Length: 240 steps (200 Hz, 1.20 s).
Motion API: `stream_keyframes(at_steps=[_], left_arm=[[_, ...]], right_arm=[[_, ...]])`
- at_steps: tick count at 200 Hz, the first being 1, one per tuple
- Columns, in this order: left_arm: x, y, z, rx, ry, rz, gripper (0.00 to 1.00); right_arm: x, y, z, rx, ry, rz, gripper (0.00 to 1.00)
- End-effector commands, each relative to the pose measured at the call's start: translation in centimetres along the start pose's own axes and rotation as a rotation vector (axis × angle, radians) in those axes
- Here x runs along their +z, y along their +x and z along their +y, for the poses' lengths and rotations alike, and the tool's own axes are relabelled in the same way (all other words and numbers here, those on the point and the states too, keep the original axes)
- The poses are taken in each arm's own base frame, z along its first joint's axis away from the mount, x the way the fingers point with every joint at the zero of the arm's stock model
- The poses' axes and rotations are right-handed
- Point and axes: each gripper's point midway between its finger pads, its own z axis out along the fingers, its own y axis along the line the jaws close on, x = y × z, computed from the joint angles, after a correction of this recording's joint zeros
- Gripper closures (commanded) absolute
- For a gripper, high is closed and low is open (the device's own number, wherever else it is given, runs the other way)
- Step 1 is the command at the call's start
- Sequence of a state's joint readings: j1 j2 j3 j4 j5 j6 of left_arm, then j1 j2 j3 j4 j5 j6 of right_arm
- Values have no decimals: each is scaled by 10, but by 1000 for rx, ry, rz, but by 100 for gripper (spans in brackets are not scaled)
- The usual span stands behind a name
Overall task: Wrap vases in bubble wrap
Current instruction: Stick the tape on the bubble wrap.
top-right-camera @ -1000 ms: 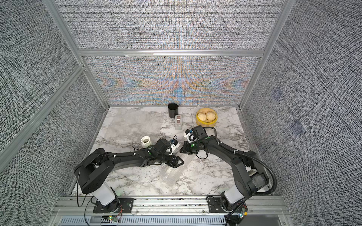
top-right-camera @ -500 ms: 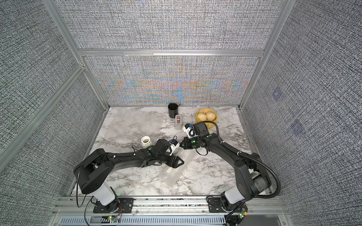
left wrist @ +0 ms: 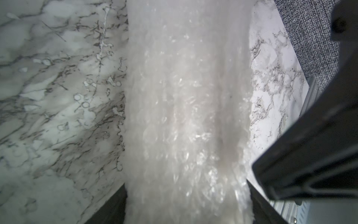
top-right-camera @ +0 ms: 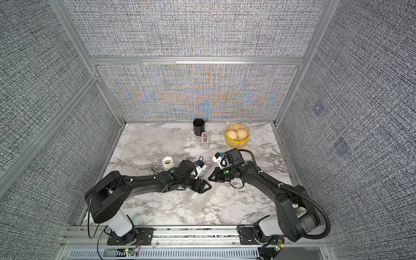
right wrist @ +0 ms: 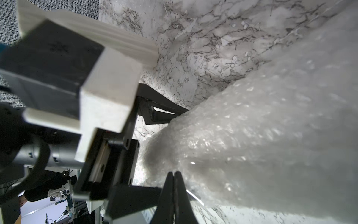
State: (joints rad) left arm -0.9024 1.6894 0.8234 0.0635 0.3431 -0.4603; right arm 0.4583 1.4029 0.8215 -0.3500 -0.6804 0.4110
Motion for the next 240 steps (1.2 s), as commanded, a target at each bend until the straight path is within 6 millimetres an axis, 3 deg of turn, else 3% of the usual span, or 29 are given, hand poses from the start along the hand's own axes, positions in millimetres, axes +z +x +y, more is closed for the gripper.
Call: stream_keyframes(at_steps=[1, 55, 90, 104, 118, 147, 203, 240], left_arm=[[-3, 58, 37, -58, -165, 201, 53], [-3, 59, 39, -59, -170, 206, 53], [-5, 57, 37, -57, -166, 199, 53], [-5, 58, 37, -57, -164, 201, 53], [-5, 59, 37, -57, -164, 203, 53], [-4, 57, 37, -55, -163, 201, 53], [-3, 57, 36, -47, -156, 200, 54], [-4, 55, 33, -30, -144, 199, 56]], right_arm=[[4, 8, -10, -1, 30, 27, 100], [6, 27, -36, 0, 130, 61, 100], [-13, 12, -12, -48, 95, 7, 100], [-20, 8, -12, -57, 120, -19, 100], [-18, 9, -15, -53, 132, 6, 100], [-6, 7, 3, -62, 48, 10, 100], [11, 9, -36, -56, 170, 13, 100], [-9, -10, 4, -78, 55, -55, 100]])
